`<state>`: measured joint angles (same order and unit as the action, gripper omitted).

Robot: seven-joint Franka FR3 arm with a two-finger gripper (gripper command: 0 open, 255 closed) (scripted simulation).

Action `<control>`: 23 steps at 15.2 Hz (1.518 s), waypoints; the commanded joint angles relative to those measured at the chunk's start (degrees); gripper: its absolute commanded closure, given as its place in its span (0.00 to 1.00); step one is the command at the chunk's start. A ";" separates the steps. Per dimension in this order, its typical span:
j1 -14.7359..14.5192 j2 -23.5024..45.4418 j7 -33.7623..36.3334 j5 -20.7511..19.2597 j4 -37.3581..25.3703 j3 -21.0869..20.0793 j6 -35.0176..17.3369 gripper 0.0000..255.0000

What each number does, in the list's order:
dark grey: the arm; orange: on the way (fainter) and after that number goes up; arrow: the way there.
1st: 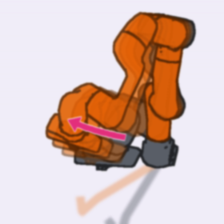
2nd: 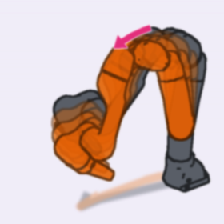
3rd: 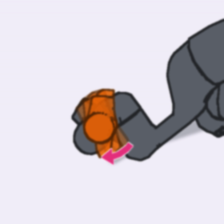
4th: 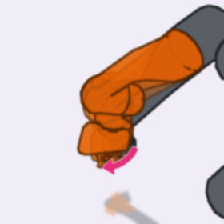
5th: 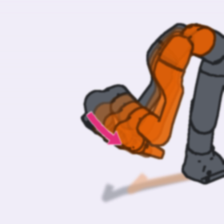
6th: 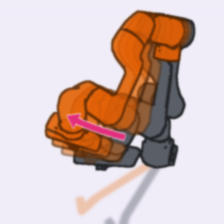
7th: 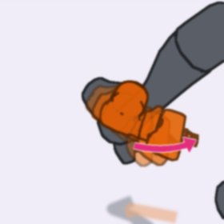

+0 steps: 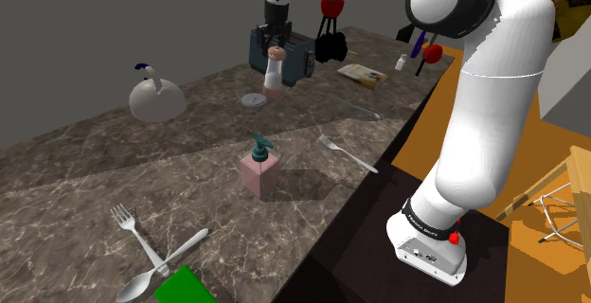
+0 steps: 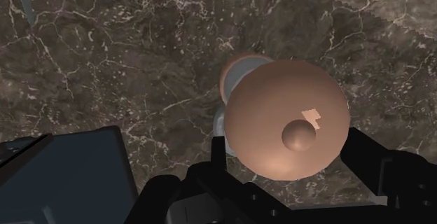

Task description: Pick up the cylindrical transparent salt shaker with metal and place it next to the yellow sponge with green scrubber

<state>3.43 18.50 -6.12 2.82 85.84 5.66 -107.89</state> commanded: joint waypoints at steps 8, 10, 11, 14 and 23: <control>0.17 0.28 0.12 -0.03 -7.35 0.06 7.09 1.00; 0.22 0.52 0.14 -0.01 -9.25 0.07 8.75 1.00; 0.25 0.67 0.16 0.00 -10.24 0.08 9.59 1.00; 0.35 1.25 0.19 0.05 -13.42 0.09 12.20 1.00; 0.84 4.51 0.28 0.37 -25.50 0.10 21.02 1.00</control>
<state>4.24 22.58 -5.89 3.16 61.87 5.77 -87.99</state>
